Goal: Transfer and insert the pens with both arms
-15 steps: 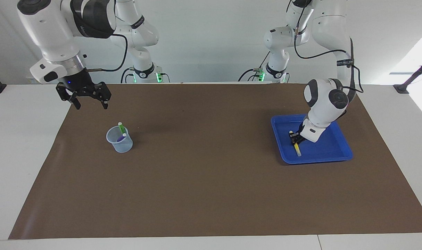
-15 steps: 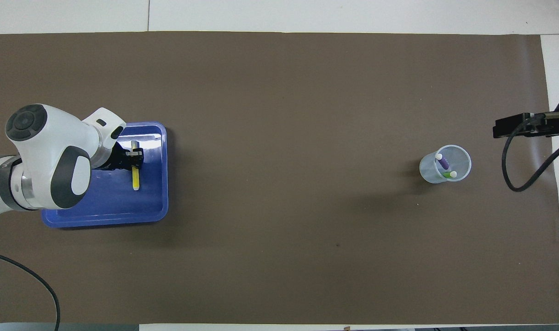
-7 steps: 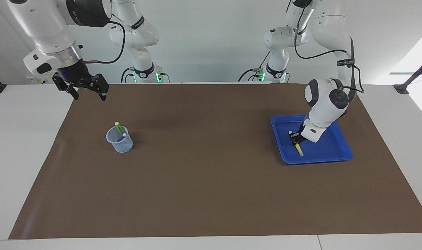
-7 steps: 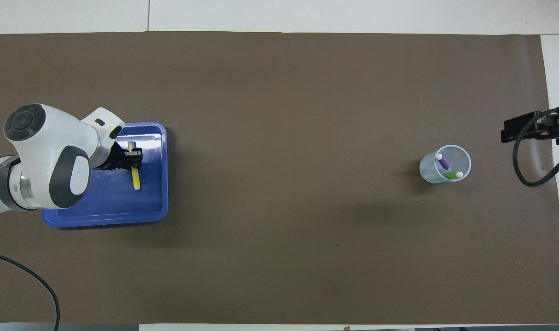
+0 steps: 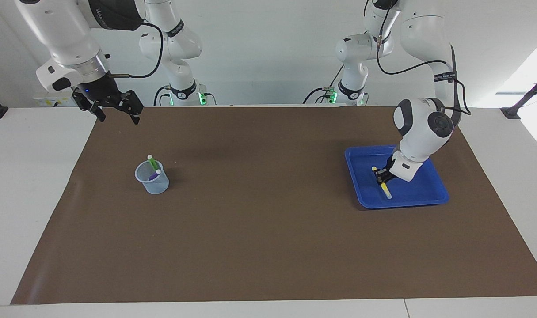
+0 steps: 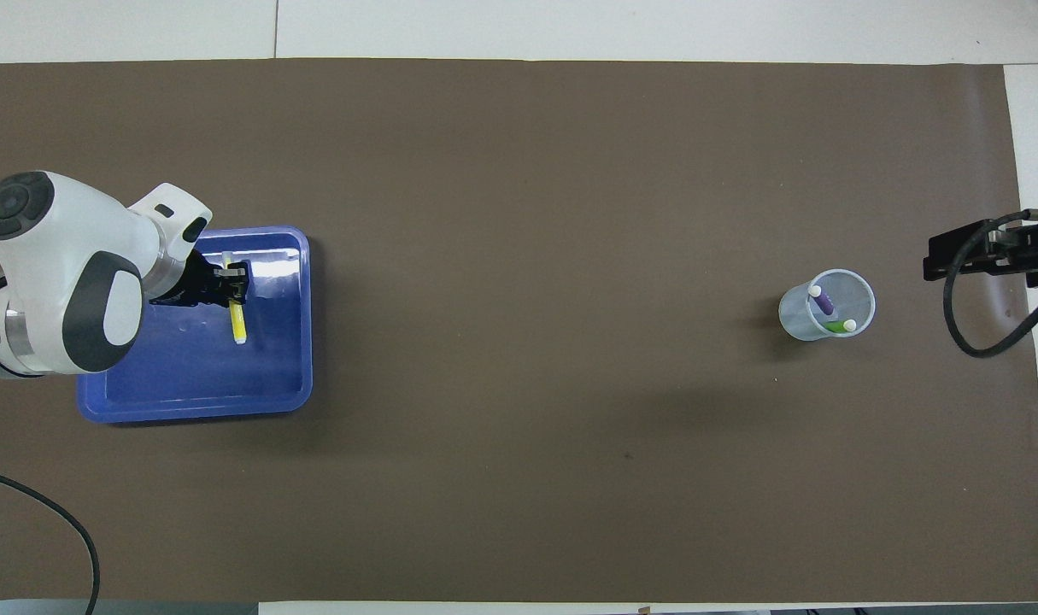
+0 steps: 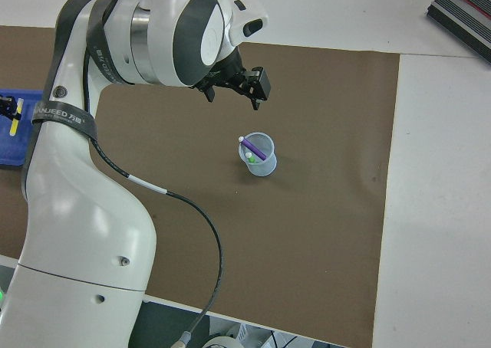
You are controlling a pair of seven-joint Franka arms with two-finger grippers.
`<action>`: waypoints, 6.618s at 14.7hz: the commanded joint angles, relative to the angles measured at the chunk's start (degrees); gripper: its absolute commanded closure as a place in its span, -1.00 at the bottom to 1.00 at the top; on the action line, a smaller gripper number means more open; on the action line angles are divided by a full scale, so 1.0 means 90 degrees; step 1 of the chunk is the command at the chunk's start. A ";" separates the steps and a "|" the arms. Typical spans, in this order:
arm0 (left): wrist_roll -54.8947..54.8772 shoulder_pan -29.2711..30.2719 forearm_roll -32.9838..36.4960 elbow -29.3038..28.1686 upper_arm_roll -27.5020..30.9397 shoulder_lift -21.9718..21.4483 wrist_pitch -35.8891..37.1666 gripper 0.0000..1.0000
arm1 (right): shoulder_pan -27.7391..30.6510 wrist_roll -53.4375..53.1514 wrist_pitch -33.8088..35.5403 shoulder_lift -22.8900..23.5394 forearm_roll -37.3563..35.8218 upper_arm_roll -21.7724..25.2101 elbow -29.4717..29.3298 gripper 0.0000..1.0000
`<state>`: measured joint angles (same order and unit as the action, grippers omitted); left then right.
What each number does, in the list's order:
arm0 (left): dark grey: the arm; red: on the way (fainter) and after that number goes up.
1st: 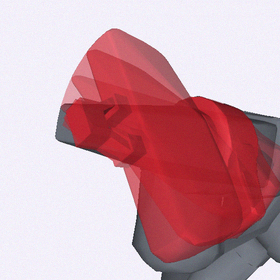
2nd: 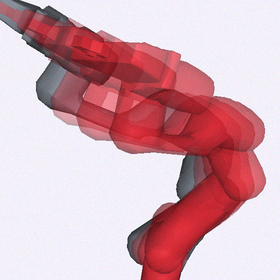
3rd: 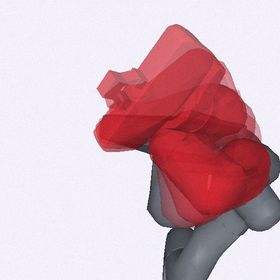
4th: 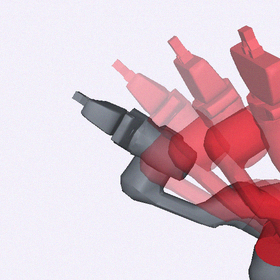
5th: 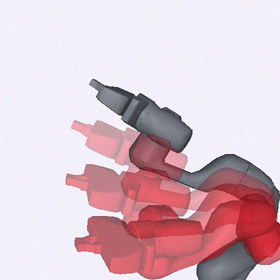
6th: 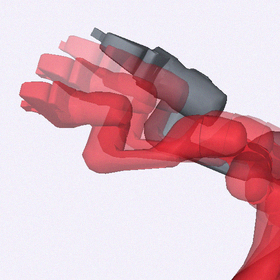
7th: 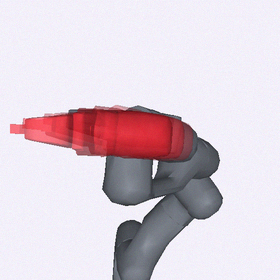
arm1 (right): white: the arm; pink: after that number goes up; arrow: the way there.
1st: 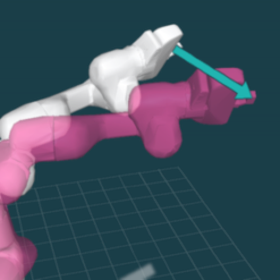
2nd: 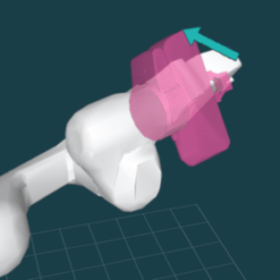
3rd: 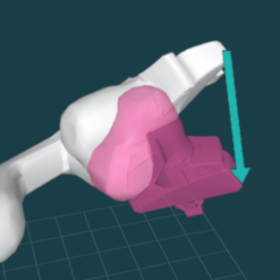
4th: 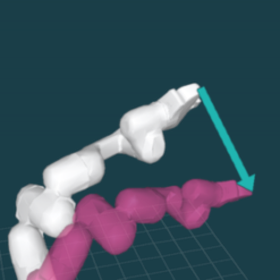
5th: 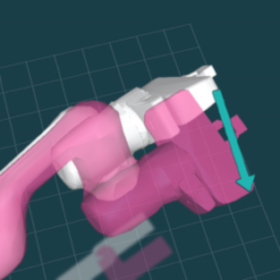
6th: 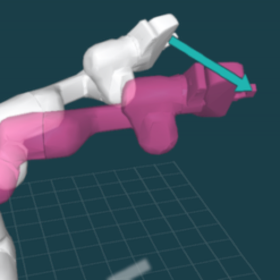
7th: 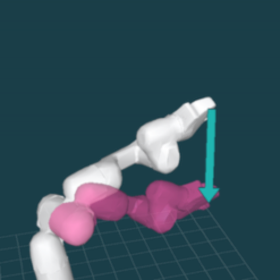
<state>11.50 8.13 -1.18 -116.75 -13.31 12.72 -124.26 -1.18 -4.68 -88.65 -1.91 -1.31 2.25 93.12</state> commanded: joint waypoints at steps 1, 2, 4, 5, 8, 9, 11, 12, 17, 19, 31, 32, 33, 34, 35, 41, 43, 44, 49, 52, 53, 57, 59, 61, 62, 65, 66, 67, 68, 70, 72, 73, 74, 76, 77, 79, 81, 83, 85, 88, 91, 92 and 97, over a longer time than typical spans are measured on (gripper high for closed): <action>0.0030 0.0054 0.0024 0.0296 -0.0025 0.0003 0.0466 1.00 | 0.0034 -0.0066 -0.0013 -0.0178 -0.0010 -0.0084 0.0181 -1.00; 0.0060 0.0054 0.0005 0.0354 -0.0025 -0.0006 0.0583 1.00 | 0.0034 -0.0066 -0.0033 -0.0178 -0.0020 -0.0084 0.0171 -1.00; 0.0138 0.0054 -0.0296 0.0597 -0.0016 -0.0026 0.0943 1.00 | 0.0034 -0.0057 -0.0110 -0.0120 -0.0020 -0.0103 0.0102 -1.00; 0.0293 0.0073 -0.0482 0.0734 -0.0006 -0.0036 0.1149 1.00 | 0.0034 -0.0047 -0.0198 -0.0110 -0.0030 -0.0104 0.0083 -1.00; 0.1190 0.0142 -0.0882 0.1105 -0.0035 -0.0153 0.1774 1.00 | 0.0043 -0.0047 -0.0199 -0.0119 0.0028 -0.0104 0.0073 -1.00; 0.1618 0.0132 -0.1281 0.1271 -0.0025 -0.0230 0.1998 1.00 | 0.0043 -0.0066 -0.0189 -0.0129 0.0038 -0.0104 0.0073 -1.00; 0.3040 0.0113 -0.1858 0.1573 -0.0035 -0.0280 0.2447 1.00 | 0.0043 -0.0066 -0.0189 -0.0129 0.0058 -0.0104 0.0034 -1.00; 0.3812 0.0064 -0.1948 0.1662 -0.0064 -0.0290 0.2527 1.00 | 0.0043 -0.0047 -0.0141 -0.0100 0.0058 -0.0104 -0.0034 -1.00; 0.5701 0.0054 -0.3528 0.1644 -0.0172 -0.0709 0.2596 1.00 | 0.0043 -0.0086 -0.0189 -0.0100 0.0359 -0.0201 -0.0025 -1.00; 0.6317 0.0044 -0.4085 0.1644 -0.0191 -0.0797 0.2722 1.00 | 0.0043 -0.0125 -0.0218 -0.0090 0.0680 -0.0327 -0.0034 -1.00; 0.7355 -0.1087 -0.7854 -0.0200 -0.0289 -0.1871 0.1690 1.00 | 0.0034 -0.2965 -0.2795 0.0367 0.3144 -0.2680 0.0132 -1.00; 0.7345 -0.1185 -0.8070 -0.0299 -0.0289 -0.1920 0.1494 1.00 | 0.0034 -0.3073 -0.2903 0.0495 0.3086 -0.2807 0.0093 -1.00; 0.7355 -0.1254 -0.8149 -0.0329 -0.0289 -0.1921 0.1367 1.00 | 0.0034 -0.3093 -0.3030 0.0583 0.3056 -0.2934 0.0083 -1.00; 0.7355 -0.1294 -0.8218 -0.0339 -0.0289 -0.1930 0.1327 1.00 | 0.0024 -0.3103 -0.3108 0.0661 0.3037 -0.3052 0.0083 -1.00; 0.7355 -0.1333 -0.8315 -0.0358 -0.0289 -0.1959 0.1268 1.00 | 0.0004 -0.3113 -0.3167 0.0720 0.2940 -0.3188 0.0044 -1.00; 0.7355 -0.1431 -0.8550 -0.0514 -0.0299 -0.2028 0.0888 1.00 | -0.0044 -0.3318 -0.3246 0.0984 0.2001 -0.3775 -0.0005 -1.00; 0.7355 -0.1489 -0.8667 -0.0534 -0.0289 -0.2048 0.0780 1.00 | -0.0045 -0.3328 -0.3265 0.0994 0.1875 -0.3912 -0.0005 -0.99; 0.7355 -0.1489 -0.8677 -0.0534 -0.0289 -0.2048 0.0780 1.00 | -0.0045 -0.3328 -0.3304 0.1004 0.1816 -0.3912 -0.0005 -0.97; 0.7365 -0.1489 -0.8677 -0.0534 -0.0289 -0.2048 0.0780 1.00 | -0.0045 -0.3328 -0.3539 0.1101 0.1777 -0.3922 -0.0132 -0.79; 0.7365 -0.1489 -0.8687 -0.0534 -0.0279 -0.2057 0.0750 1.00 | -0.0054 -0.3328 -0.3704 0.1111 0.1786 -0.3961 -0.0142 -0.09; 0.7365 -0.1489 -0.8687 -0.0534 -0.0279 -0.2057 0.0750 1.00 | -0.0045 -0.3328 -0.3715 0.1111 0.1777 -0.4029 -0.0142 0.29; 0.7365 -0.1489 -0.8697 -0.0534 -0.0289 -0.2057 0.0702 1.00 | -0.0054 -0.3338 -0.3627 0.1101 0.1767 -0.4068 -0.0132 1.00; 0.7374 -0.1489 -0.8697 -0.0534 -0.0279 -0.2057 0.0702 1.00 | -0.0054 -0.3338 -0.3598 0.1101 0.1776 -0.4068 -0.0142 1.00; 0.7374 -0.1489 -0.8697 -0.0534 -0.0289 -0.2057 0.0682 1.00 | -0.0045 -0.3338 -0.3636 0.1111 0.1767 -0.4068 -0.0142 1.00; 0.7375 -0.1499 -0.8697 -0.0534 -0.0279 -0.2057 0.0663 1.00 | -0.0045 -0.3328 -0.3637 0.1121 0.1747 -0.4059 -0.0152 1.00; 0.7413 -0.1499 -0.8697 -0.0524 -0.0269 -0.2174 0.0653 -1.00 | -0.0015 -0.3318 -0.3539 0.1111 0.1377 -0.4010 -0.0132 1.00; 0.7510 -0.1489 -0.8697 -0.0524 -0.0260 -0.2174 0.0643 -1.00 | -0.0015 -0.3299 -0.3384 0.1082 0.1289 -0.3961 -0.0123 1.00; 0.7579 -0.1470 -0.8687 -0.0515 -0.0260 -0.2175 0.0624 -1.00 | -0.0006 -0.3231 -0.3189 0.1024 0.1114 -0.3903 -0.0084 1.00; 0.7599 -0.1460 -0.8658 -0.0515 -0.0260 -0.2165 0.0614 -1.00 | -0.0006 -0.3221 -0.3033 0.0917 0.0784 -0.3815 -0.0006 1.00; 0.7599 -0.1421 -0.8609 -0.0534 -0.0250 -0.2175 0.0623 -1.00 | -0.0006 -0.3017 -0.2788 0.0712 0.0207 -0.3601 0.0209 1.00; 0.7599 -0.1392 -0.8289 -0.0515 -0.0240 -0.2155 0.0652 -1.00 | -0.0006 -0.2317 -0.2554 0.0391 0.0136 -0.3144 0.0578 1.00; 0.7589 -0.1363 -0.8074 -0.0505 -0.0240 -0.2145 0.0691 -1.00 | 0.0004 -0.1819 -0.2543 0.0195 0.0136 -0.2870 0.0822 1.00; 0.7580 -0.1333 -0.7791 -0.0495 -0.0240 -0.2136 0.0701 -1.00 | -0.0005 -0.1234 -0.2543 -0.0010 0.0136 -0.2568 0.1086 1.00; 0.7541 -0.1255 -0.6953 -0.0466 -0.0230 -0.2097 0.0721 -1.00 | -0.0006 -0.0285 -0.2562 -0.0343 0.0136 -0.1991 0.1536 1.00; 0.7531 -0.1207 -0.6543 -0.0456 -0.0230 -0.2087 0.0731 -1.00 | 0.0004 0.0028 -0.2582 -0.0402 0.0136 -0.1766 0.1625 1.00; 0.7511 -0.1148 -0.5887 -0.0408 -0.0230 -0.2058 0.0740 -1.00 | 0.0004 0.0731 -0.2650 -0.0422 0.0136 -0.1288 0.1781 1.00; 0.7511 -0.1109 -0.5030 -0.0087 -0.0221 -0.1882 0.0779 -1.00 | 0.0004 0.1415 -0.2679 -0.0480 0.0136 -0.0799 0.1947 1.00; 0.7492 -0.1108 -0.3927 0.0381 -0.0221 -0.1648 0.1080 -1.00 | 0.0004 0.2225 -0.3165 -0.0665 0.0136 -0.0272 0.2472 1.00; 0.7327 -0.1089 -0.3183 0.0966 -0.0211 -0.1395 0.1801 -1.00 | 0.0004 0.2657 -0.3654 -0.0890 0.0136 0.0081 0.3117 1.00; 0.6070 -0.0991 -0.2167 0.1739 -0.0211 -0.1111 0.2817 -1.00 | 0.0033 0.2815 -0.3997 -0.0872 0.0146 0.0238 0.3432 1.00; 0.4908 -0.0894 -0.1326 0.2355 -0.0191 -0.0935 0.3813 -1.00 | 0.0034 0.2795 -0.4280 -0.0764 0.0165 0.0316 0.3714 1.00; 0.4208 -0.0739 -0.1150 0.2530 -0.0191 -0.0934 0.4203 -1.00 | 0.0034 0.2776 -0.4329 -0.0754 0.0223 0.0316 0.3773 1.00; 0.1325 -0.0279 -0.0301 0.3108 -0.0191 -0.1002 0.5397 -1.00 | 0.0034 0.2736 -0.4398 -0.0462 0.0526 0.0316 0.3803 1.00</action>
<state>31.73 4.75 -7.40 -91.43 -14.80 3.05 -79.54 -1.08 19.80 -126.65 -7.06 1.48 5.01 126.66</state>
